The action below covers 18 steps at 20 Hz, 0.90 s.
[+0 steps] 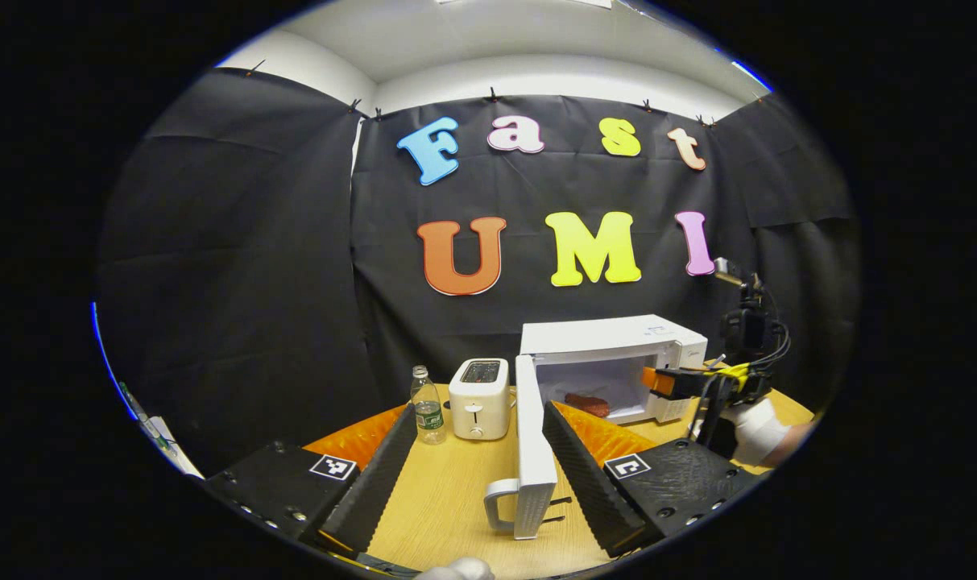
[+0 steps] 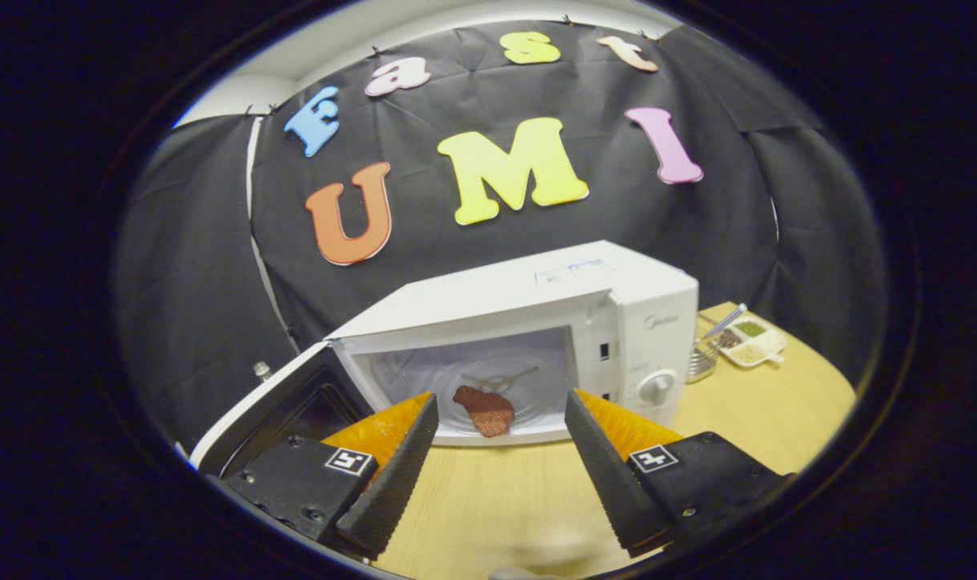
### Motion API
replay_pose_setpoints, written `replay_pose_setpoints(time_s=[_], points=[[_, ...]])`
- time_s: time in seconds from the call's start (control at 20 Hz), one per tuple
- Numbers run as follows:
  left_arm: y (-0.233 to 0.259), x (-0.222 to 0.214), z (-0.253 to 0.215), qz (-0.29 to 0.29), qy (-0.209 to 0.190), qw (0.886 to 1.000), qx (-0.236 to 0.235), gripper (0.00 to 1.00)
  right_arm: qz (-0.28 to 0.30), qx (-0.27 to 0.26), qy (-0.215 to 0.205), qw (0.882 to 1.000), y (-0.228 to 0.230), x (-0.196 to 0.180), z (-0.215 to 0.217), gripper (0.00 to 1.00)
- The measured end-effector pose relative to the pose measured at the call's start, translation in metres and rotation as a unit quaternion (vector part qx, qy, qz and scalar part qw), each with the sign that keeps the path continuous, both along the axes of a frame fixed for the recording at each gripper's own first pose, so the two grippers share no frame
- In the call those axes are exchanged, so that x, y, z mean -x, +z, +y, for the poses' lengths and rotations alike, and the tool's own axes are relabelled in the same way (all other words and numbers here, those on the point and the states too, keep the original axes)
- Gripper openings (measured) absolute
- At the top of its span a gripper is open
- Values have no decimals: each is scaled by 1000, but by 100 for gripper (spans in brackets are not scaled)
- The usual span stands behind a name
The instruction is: Open the microwave oven with the left hand, put the food in, and close the microwave oven.
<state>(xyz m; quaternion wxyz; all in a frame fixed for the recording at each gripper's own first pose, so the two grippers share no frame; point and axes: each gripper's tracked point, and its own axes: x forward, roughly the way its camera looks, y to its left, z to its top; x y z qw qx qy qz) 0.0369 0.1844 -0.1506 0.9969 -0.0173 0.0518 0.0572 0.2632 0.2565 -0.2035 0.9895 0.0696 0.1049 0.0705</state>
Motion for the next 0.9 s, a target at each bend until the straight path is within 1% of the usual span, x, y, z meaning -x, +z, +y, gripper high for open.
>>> replay_pose_setpoints(time_s=[0.05,0.1,0.25,0.35,0.4,0.45,0.5,0.65,0.7,0.75,0.85,0.9], points=[[2,1,-1,0,-2,1000,0,96,-7,9,12,1000,16,17,-5,90],[4,4,-2,0,-4,1000,-1,96,-7,24,17,1000,29,34,-14,100],[12,6,-2,-1,-5,1000,-4,96,-24,64,14,998,70,83,-51,100],[16,7,0,-3,-5,1000,-9,96,-26,84,11,996,87,113,-72,100],[17,6,1,-4,-5,1000,-12,96,-29,94,6,995,95,127,-81,90],[17,6,2,-2,-4,1000,-16,96,-31,100,2,994,99,140,-89,90],[16,8,4,1,-2,1000,-20,96,-31,105,13,994,101,153,-90,100],[19,8,5,-2,-2,1000,-24,96,-24,125,18,992,97,183,-97,100],[18,6,5,-3,-4,1000,-26,88,-17,129,19,991,92,191,-97,91],[15,5,4,-1,-6,1000,-26,96,-12,131,19,991,89,198,-97,100],[9,2,4,-1,-11,1000,-27,95,-6,130,17,991,86,208,-97,100],[5,3,4,1,-15,1000,-26,93,-7,126,15,992,87,210,-97,100]])
